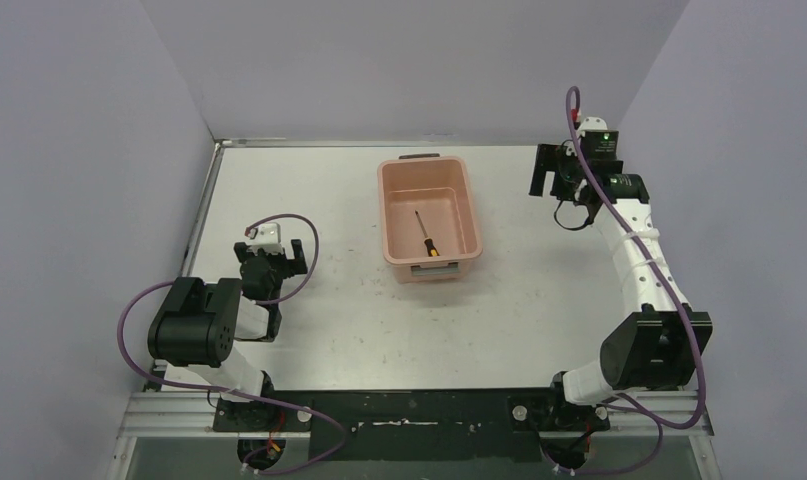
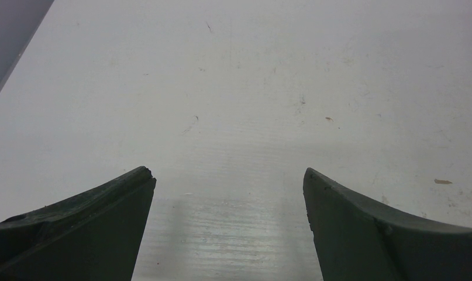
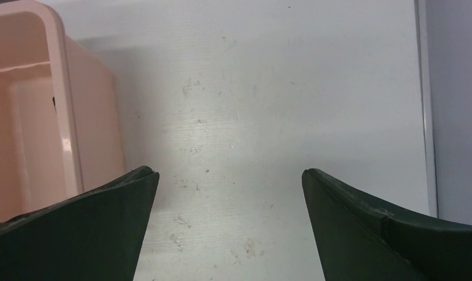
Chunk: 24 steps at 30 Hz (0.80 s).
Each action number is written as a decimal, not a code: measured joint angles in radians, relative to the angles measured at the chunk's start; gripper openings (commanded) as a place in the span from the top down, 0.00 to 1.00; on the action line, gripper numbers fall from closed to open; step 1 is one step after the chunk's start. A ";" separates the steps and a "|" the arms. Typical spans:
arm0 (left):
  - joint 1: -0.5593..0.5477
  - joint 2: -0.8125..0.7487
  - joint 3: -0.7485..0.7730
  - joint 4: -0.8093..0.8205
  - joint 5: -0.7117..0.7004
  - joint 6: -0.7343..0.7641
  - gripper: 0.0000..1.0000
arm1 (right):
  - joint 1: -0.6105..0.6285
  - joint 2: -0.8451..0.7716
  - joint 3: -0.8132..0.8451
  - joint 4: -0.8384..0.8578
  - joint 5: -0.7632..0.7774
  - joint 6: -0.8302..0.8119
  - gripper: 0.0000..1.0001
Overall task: Put the screwdriver in the bin
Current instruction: Reset both arms
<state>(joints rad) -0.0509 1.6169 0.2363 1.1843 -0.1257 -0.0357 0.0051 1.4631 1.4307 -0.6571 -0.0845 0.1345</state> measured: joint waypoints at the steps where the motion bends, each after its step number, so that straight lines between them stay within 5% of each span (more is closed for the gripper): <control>1: 0.000 0.000 0.000 0.000 0.000 0.000 0.03 | -0.005 0.000 -0.001 0.000 -0.011 -0.001 0.00; 24: 0.000 0.000 0.000 0.000 0.000 0.000 0.03 | -0.031 0.000 -0.012 0.019 -0.093 -0.045 0.00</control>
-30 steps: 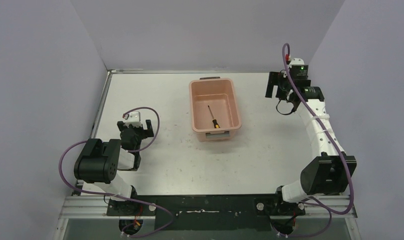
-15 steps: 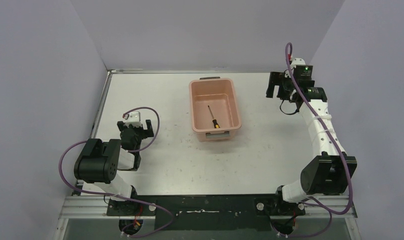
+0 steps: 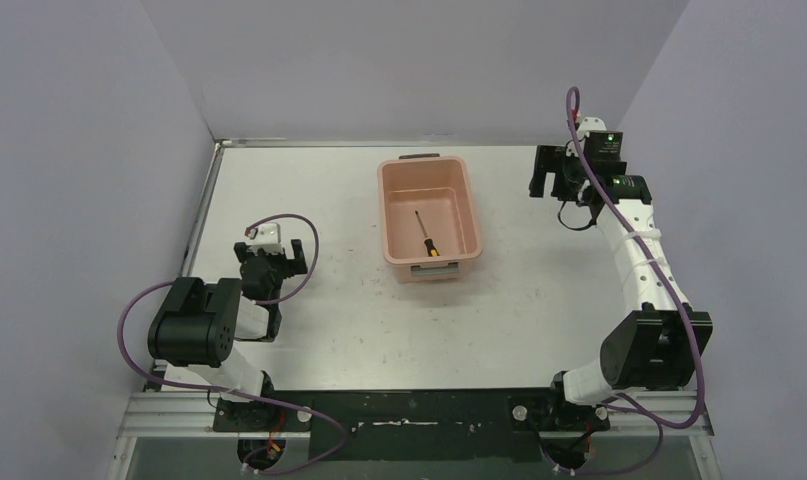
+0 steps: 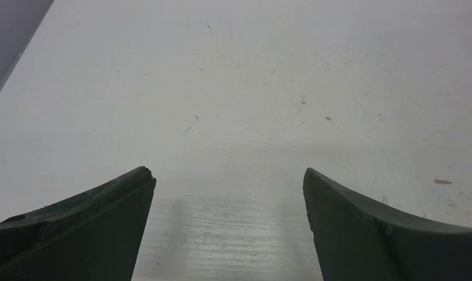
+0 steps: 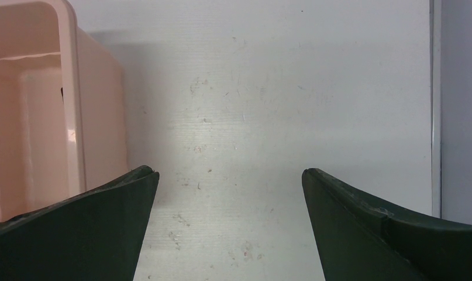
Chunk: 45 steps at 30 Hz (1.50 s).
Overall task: Put the screwdriver in the bin
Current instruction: Reset both arms
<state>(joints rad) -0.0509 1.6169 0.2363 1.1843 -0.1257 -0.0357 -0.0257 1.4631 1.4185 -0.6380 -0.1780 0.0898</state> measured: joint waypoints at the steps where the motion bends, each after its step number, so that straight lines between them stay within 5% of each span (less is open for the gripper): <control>1: 0.000 0.000 0.000 0.000 0.000 0.000 0.03 | 0.000 0.000 0.000 0.000 0.000 0.000 0.00; 45: 0.000 0.000 0.000 0.000 0.000 0.000 0.03 | 0.014 -0.036 -0.022 0.016 -0.096 -0.030 0.00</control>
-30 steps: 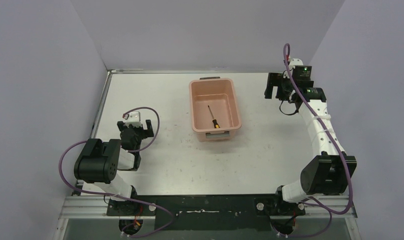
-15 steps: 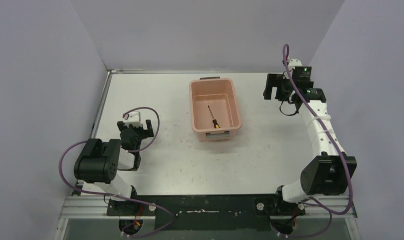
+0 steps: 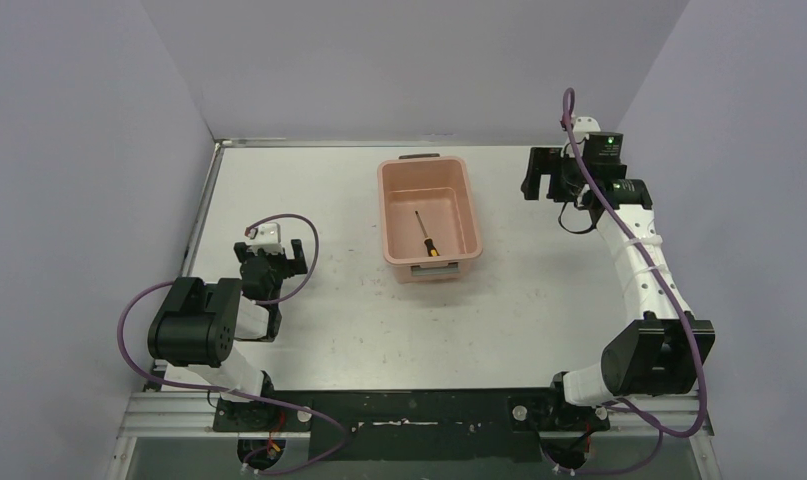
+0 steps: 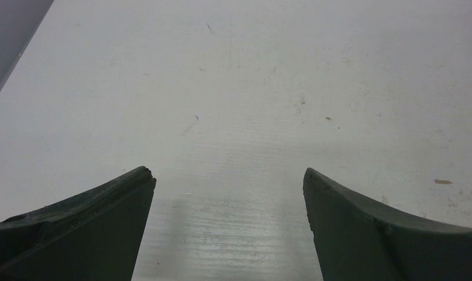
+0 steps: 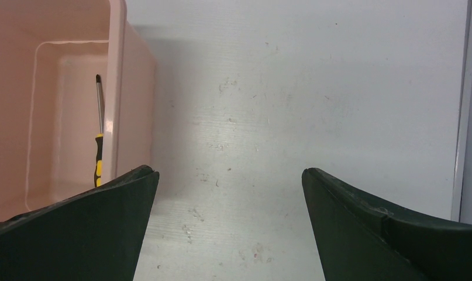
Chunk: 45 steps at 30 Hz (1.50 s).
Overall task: Put the screwdriver in the bin
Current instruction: Reset both arms
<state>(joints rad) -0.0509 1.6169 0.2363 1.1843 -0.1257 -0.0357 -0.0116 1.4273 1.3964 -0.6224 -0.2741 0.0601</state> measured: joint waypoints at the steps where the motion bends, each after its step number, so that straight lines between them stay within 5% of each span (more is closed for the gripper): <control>1: 0.000 0.000 0.000 0.000 0.000 0.000 0.03 | 0.000 0.000 0.000 0.000 0.000 0.000 0.00; 17: 0.000 0.000 0.000 0.000 0.000 0.000 0.03 | 0.000 0.000 0.000 0.000 0.072 0.002 0.00; 28: 0.000 0.000 0.000 0.000 0.000 0.000 0.03 | 0.000 -0.003 -0.005 0.009 0.260 0.034 0.00; 45: 0.000 0.000 0.000 0.000 0.000 0.000 0.03 | 0.000 -0.031 -0.020 0.030 0.231 0.029 0.00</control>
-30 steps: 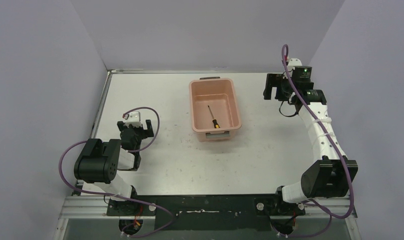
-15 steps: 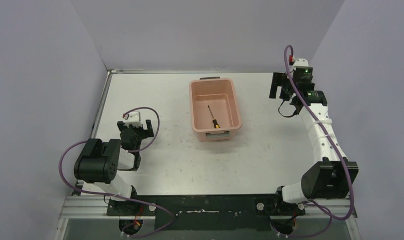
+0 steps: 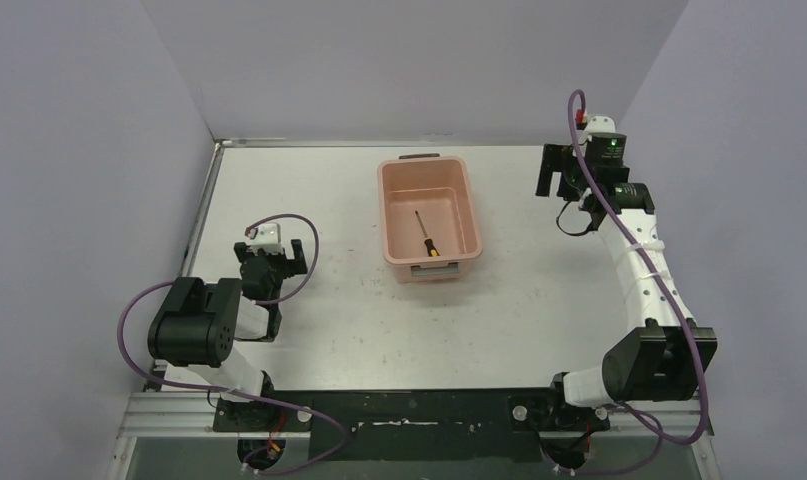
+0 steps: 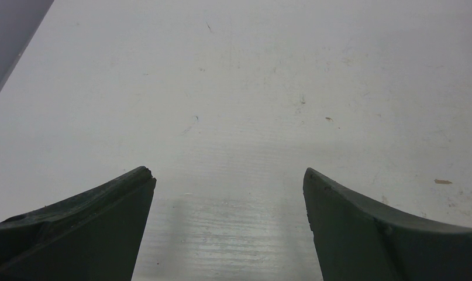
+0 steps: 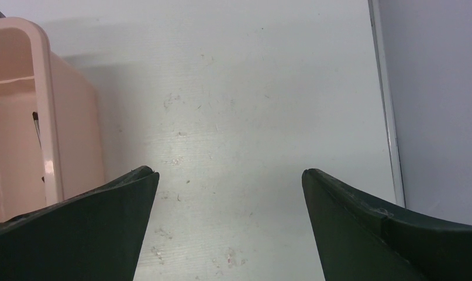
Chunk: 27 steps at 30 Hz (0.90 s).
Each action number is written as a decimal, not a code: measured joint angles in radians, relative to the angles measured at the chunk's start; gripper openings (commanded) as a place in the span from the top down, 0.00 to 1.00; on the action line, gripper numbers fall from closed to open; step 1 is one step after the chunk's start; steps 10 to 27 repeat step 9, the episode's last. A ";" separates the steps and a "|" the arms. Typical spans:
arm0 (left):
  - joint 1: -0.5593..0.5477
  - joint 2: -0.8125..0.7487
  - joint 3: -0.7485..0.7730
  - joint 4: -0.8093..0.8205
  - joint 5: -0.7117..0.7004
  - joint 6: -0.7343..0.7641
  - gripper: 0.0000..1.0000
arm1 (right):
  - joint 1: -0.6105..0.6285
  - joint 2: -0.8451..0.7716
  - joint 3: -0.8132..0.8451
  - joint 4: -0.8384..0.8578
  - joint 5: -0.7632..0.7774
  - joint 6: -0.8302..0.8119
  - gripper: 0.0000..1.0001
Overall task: Put the screwdriver in the bin
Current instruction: Reset both arms
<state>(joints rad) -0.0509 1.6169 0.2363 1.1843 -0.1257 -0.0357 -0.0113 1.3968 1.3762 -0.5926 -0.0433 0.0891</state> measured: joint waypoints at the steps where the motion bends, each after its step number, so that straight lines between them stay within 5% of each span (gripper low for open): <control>1: 0.000 0.000 0.000 0.000 0.000 0.000 0.03 | 0.000 0.000 0.000 0.000 -0.002 0.000 0.00; 27: 0.000 0.000 0.000 0.000 0.000 0.000 0.03 | 0.000 0.000 0.000 0.000 -0.018 -0.005 0.00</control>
